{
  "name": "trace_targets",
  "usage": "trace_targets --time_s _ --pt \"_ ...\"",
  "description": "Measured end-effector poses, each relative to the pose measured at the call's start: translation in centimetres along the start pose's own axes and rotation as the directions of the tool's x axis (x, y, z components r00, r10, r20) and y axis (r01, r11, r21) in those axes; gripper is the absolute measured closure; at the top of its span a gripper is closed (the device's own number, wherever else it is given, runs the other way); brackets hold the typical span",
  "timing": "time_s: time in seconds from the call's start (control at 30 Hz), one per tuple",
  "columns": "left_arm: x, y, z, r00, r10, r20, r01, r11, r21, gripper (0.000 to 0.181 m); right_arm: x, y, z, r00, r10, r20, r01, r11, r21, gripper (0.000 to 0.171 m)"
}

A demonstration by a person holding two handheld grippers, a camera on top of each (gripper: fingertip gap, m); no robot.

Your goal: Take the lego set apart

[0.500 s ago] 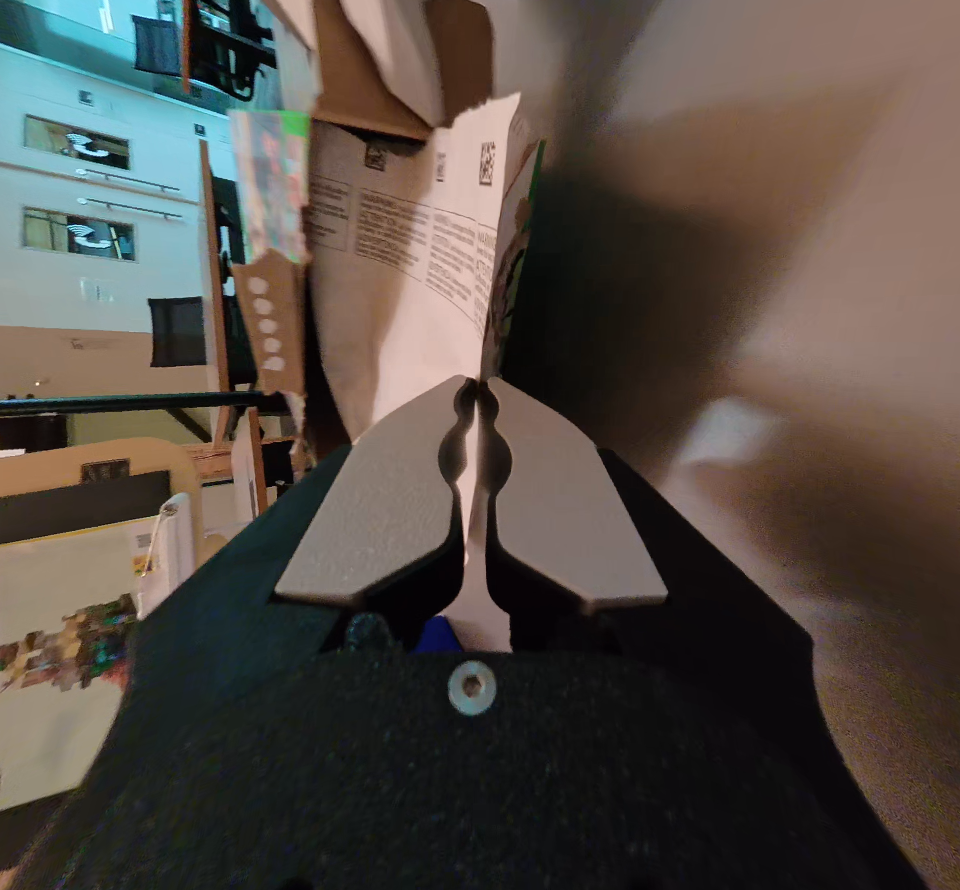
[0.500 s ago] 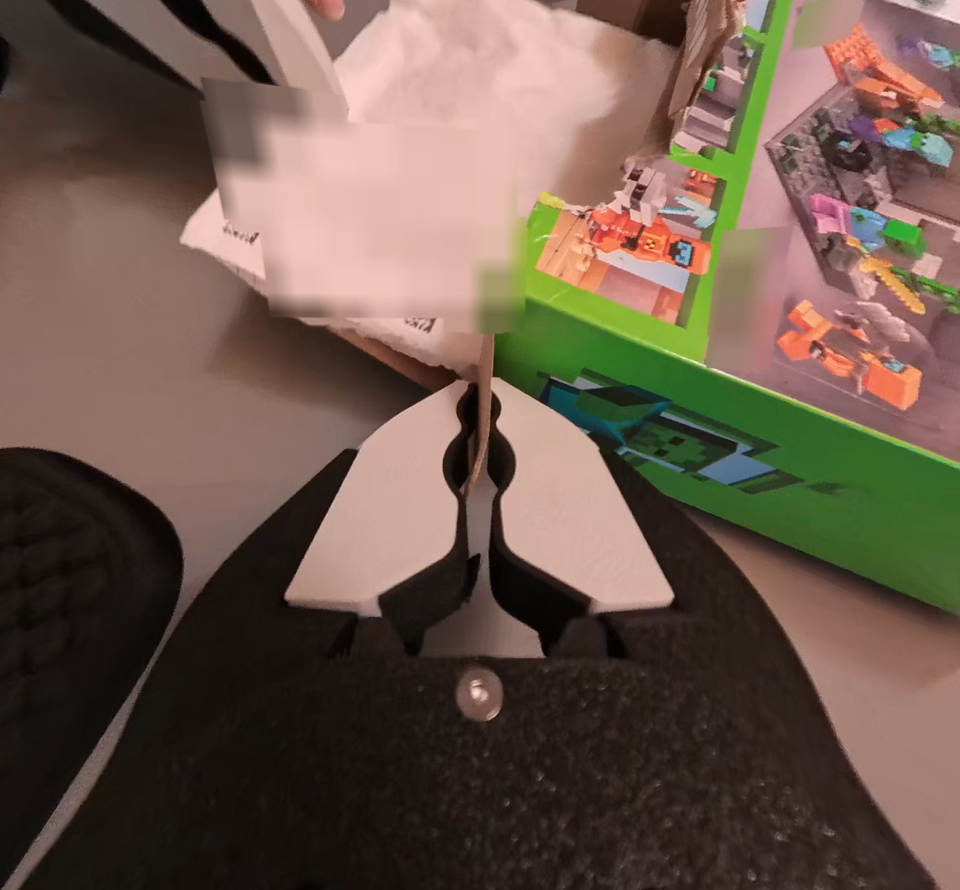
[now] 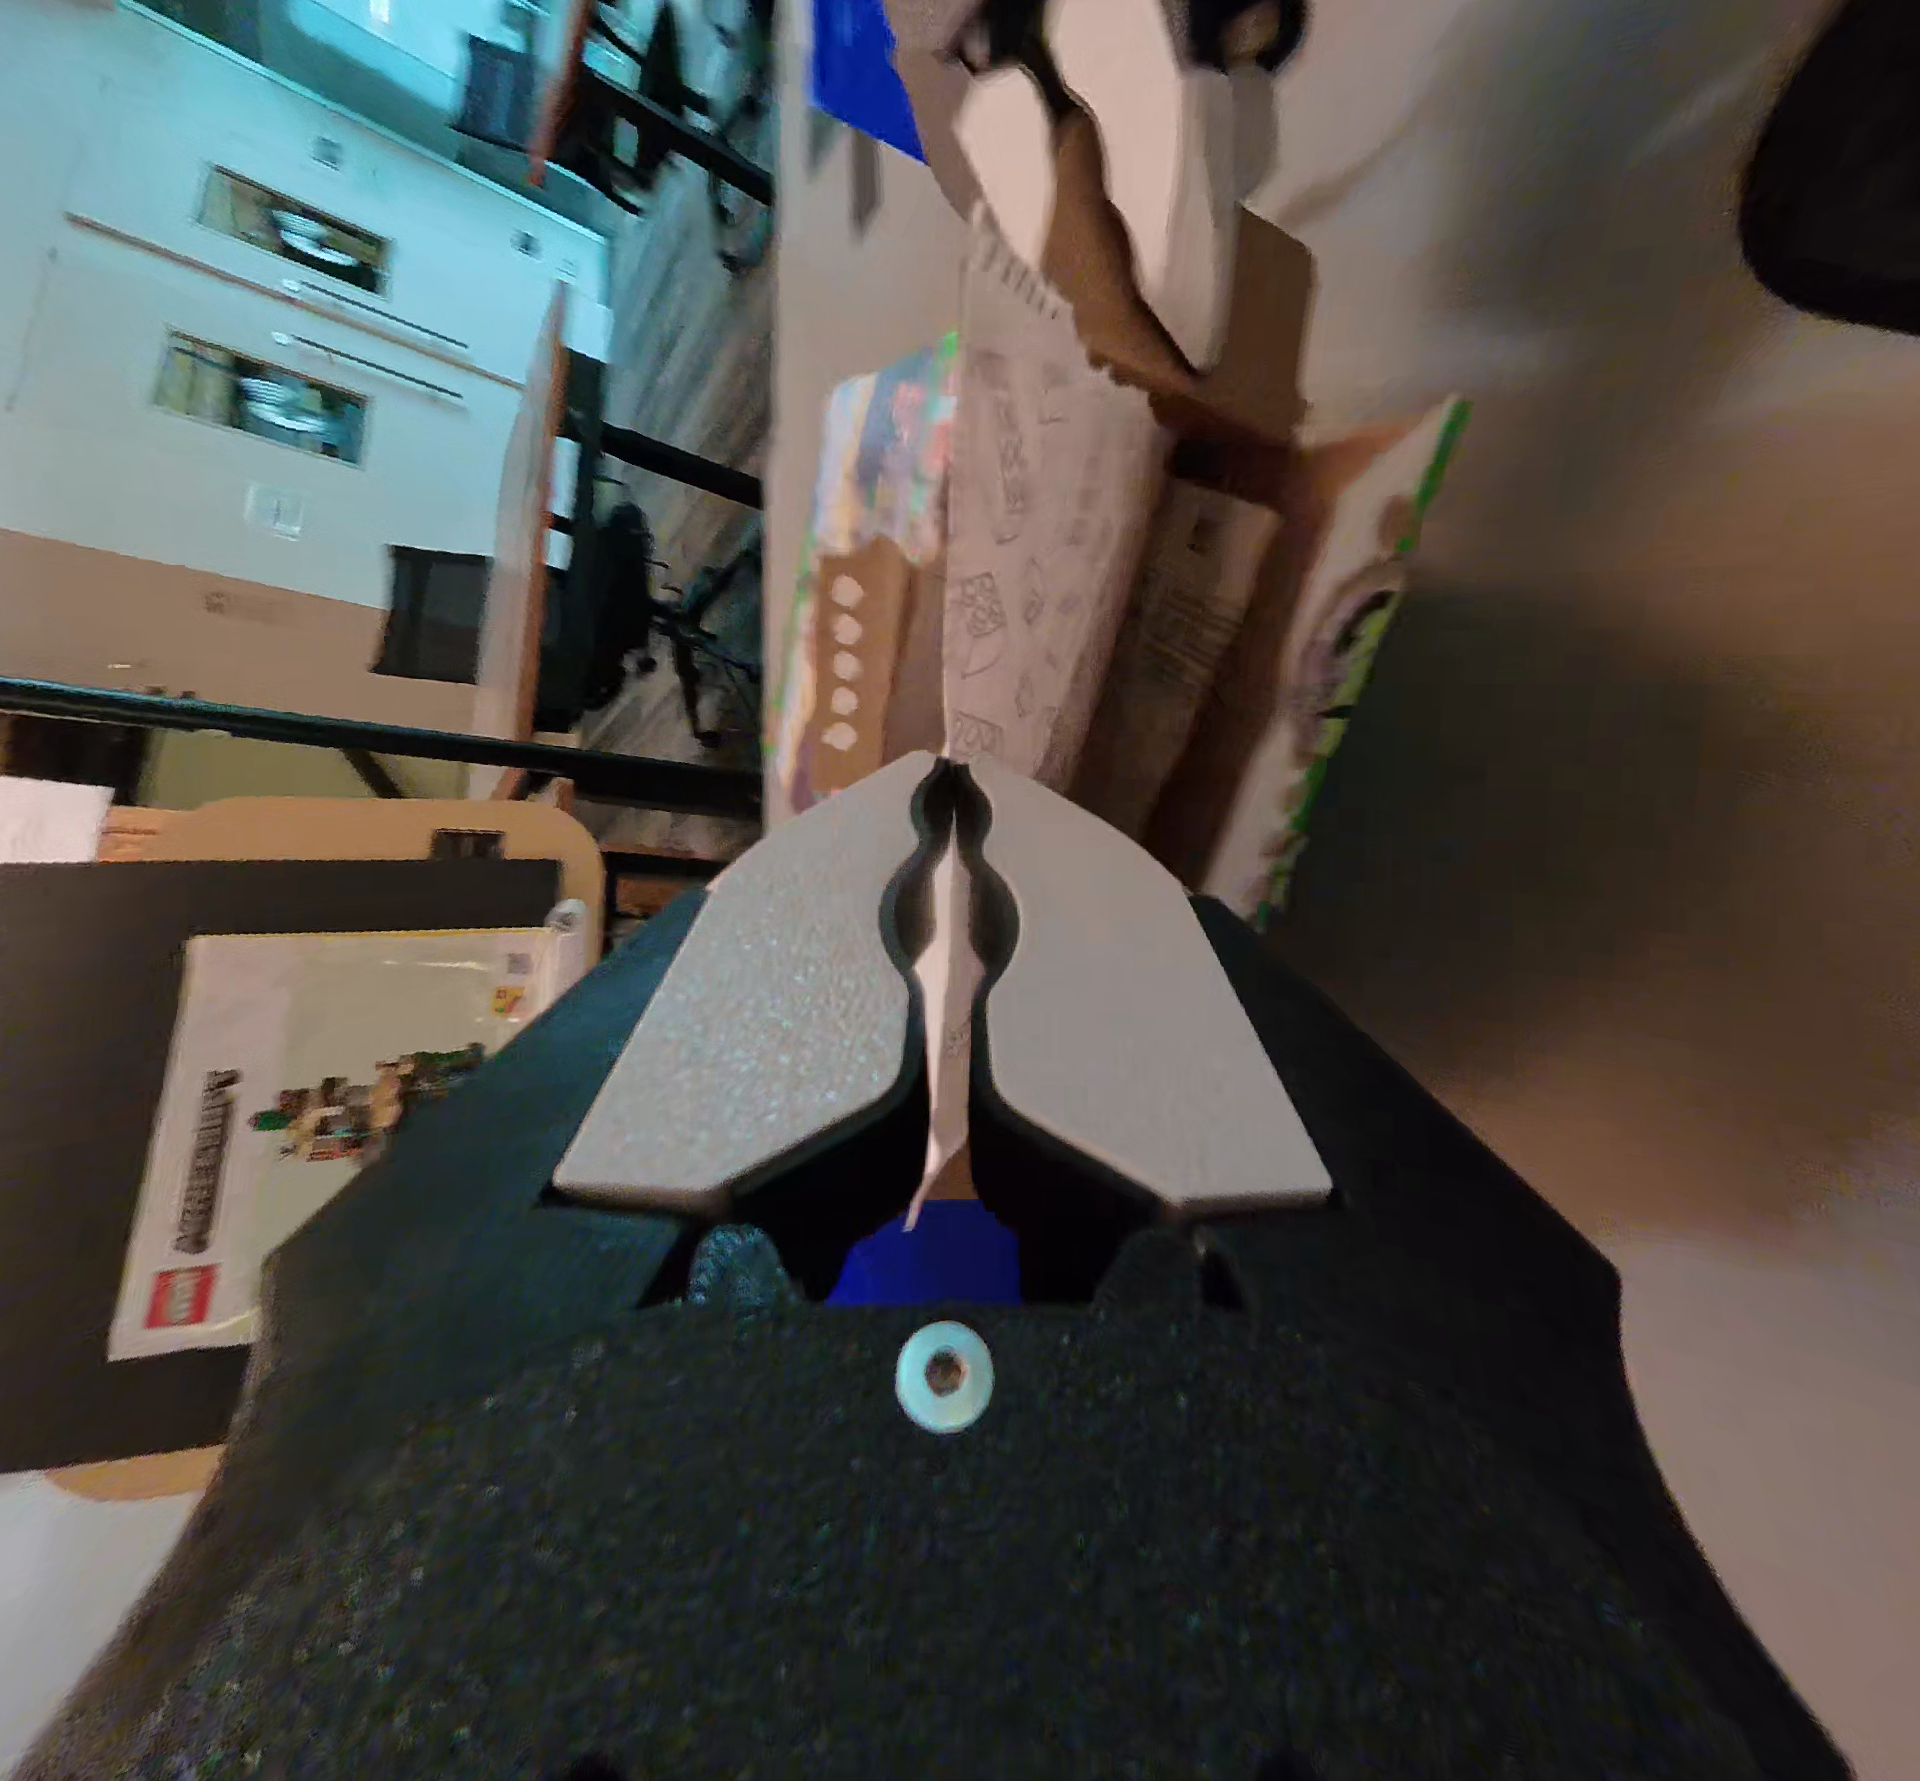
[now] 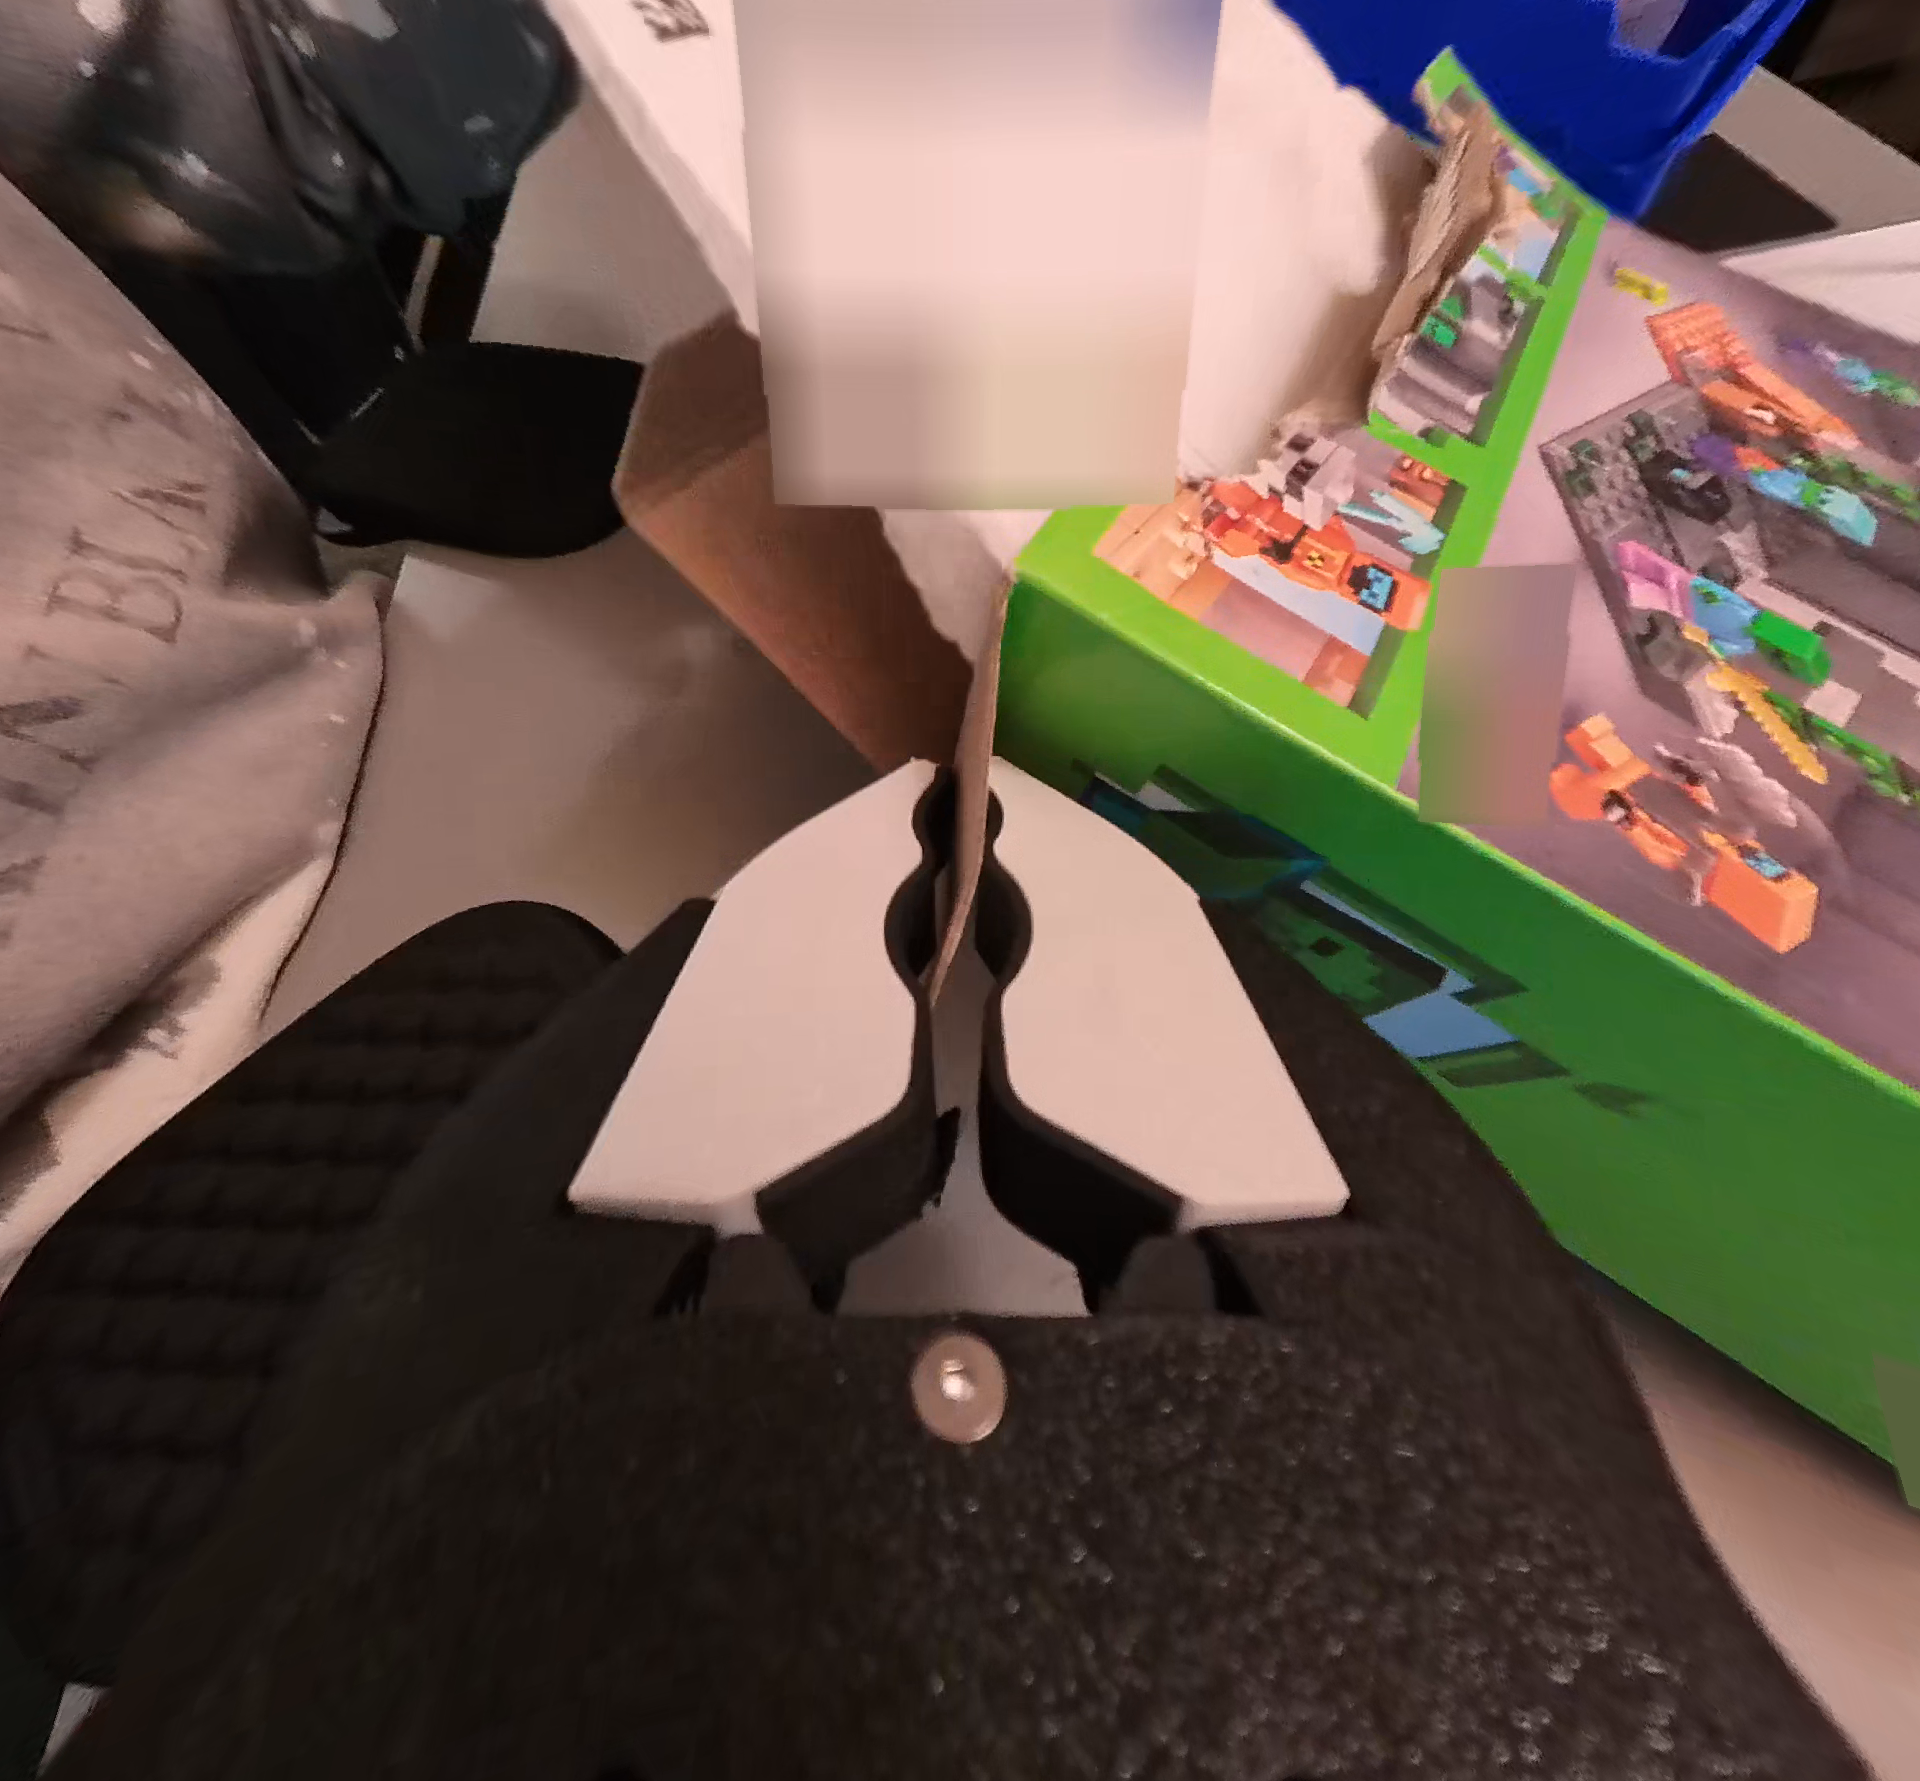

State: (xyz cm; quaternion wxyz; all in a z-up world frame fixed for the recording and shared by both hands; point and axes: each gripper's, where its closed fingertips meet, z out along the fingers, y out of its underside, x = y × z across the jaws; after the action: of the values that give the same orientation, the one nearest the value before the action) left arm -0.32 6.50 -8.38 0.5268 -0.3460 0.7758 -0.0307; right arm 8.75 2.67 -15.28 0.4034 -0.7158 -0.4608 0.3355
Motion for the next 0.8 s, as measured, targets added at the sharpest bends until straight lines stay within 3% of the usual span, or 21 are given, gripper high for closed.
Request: trace_targets --time_s 0.1,0.27,0.6,0.8 --pt "4.0 1.7 0.7 0.989 0.062 -0.136 -0.073 0.995 -0.073 0.179 -0.2 0.6 0.3 1.000 0.007 0.010 -0.007 1.000 -0.009 0.170" --pt "6.7 2.4 2.0 0.993 0.044 -0.109 -0.052 0.996 -0.075 0.176 -0.3 1.0 0.1 1.000 0.018 -0.002 -0.018 1.000 0.012 0.170" --pt "10.9 4.3 5.6 0.967 0.253 -0.013 -0.252 0.960 -0.125 0.170 -0.2 2.1 1.0 0.996 0.076 -0.035 -0.075 0.997 0.033 0.170" --pt "12.8 5.6 4.9 0.982 0.150 -0.111 -0.162 0.981 -0.106 0.160 -0.2 4.0 1.3 0.987 0.088 -0.132 -0.086 0.996 0.019 0.170"
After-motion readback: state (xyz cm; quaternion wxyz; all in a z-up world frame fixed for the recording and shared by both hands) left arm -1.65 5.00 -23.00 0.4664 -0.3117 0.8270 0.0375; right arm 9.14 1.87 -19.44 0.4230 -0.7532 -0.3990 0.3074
